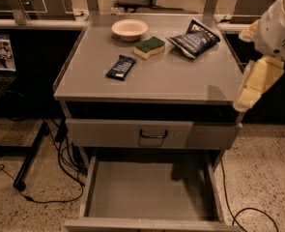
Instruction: Place sponge into middle drawer
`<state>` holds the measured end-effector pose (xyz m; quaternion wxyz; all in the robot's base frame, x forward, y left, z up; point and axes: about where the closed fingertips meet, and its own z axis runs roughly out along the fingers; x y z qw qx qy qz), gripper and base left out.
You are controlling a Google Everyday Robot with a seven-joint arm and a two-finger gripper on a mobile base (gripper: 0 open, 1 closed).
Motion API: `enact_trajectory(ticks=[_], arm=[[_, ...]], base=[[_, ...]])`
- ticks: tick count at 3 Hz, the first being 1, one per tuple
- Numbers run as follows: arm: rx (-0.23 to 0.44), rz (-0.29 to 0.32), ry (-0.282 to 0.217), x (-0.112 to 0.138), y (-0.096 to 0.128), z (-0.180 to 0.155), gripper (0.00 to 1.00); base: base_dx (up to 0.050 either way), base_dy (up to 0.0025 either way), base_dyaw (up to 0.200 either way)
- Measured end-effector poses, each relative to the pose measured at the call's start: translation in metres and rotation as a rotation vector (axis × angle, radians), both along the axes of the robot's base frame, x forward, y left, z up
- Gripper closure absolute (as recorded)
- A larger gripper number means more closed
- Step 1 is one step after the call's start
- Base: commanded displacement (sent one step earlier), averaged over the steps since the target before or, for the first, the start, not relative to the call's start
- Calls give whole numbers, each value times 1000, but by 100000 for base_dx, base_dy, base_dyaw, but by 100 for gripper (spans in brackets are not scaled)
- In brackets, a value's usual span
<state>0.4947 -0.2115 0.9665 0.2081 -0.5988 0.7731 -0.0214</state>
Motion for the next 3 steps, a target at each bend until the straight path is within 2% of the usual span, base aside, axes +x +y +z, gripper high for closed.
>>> enact_trajectory(ticks=[1,2,3], arm=[[-6,-4,-73,36,7,2,0],[13,28,-79,77,22,-6,0],[83,90,-30,133,53,-34,0]], base=[[0,0,0],[0,0,0],[0,0,0]])
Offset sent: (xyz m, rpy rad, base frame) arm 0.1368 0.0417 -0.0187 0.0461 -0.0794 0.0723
